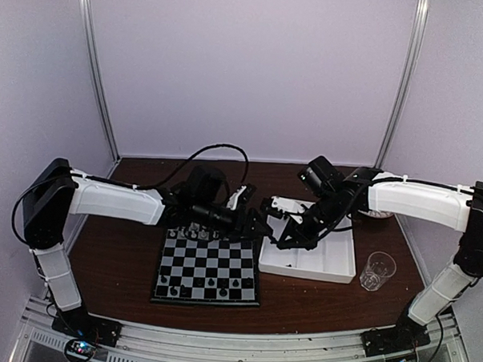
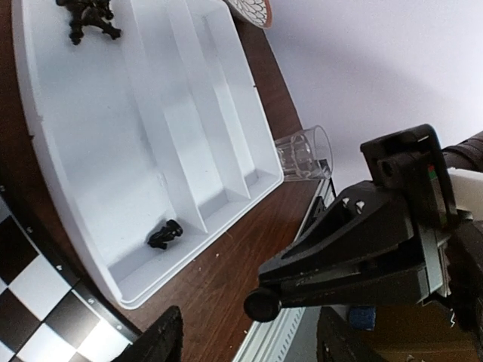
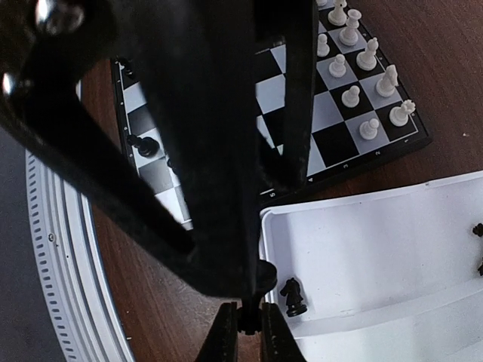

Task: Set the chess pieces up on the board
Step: Pass from the right arm to the left, then pass from the left arm to the right

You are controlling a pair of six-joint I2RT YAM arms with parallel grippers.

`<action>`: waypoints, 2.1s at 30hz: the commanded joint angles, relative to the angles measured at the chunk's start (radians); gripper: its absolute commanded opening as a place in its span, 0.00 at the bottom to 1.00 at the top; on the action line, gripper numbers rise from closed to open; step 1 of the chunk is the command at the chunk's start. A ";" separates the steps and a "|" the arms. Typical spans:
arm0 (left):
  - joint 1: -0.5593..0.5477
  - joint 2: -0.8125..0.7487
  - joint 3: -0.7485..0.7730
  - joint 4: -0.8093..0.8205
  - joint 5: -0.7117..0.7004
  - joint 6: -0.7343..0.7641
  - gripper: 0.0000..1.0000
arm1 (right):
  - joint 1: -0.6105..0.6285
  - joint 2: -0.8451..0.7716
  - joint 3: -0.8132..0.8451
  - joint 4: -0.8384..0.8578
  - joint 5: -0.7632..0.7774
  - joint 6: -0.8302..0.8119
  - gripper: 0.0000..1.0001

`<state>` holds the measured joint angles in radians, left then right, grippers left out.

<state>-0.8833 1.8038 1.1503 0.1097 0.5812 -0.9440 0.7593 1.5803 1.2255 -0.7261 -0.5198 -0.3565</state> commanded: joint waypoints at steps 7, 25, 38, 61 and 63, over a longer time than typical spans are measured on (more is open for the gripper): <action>-0.032 0.080 0.058 0.126 0.080 -0.132 0.57 | 0.008 -0.042 -0.003 -0.010 -0.041 -0.019 0.04; -0.038 0.113 0.051 0.199 0.135 -0.187 0.30 | 0.012 -0.025 -0.009 0.016 -0.041 -0.006 0.04; -0.037 0.120 0.029 0.272 0.154 -0.243 0.15 | 0.012 -0.024 -0.011 0.031 -0.009 0.003 0.04; 0.032 0.098 -0.081 0.824 0.110 -0.470 0.09 | -0.157 -0.162 0.148 -0.138 -0.273 0.018 0.36; 0.040 0.105 -0.102 0.902 0.090 -0.514 0.09 | -0.165 -0.140 0.154 -0.110 -0.269 0.047 0.38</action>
<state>-0.8654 1.9236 1.0904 0.7715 0.7094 -1.3640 0.6174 1.4197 1.3567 -0.8707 -0.7406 -0.3656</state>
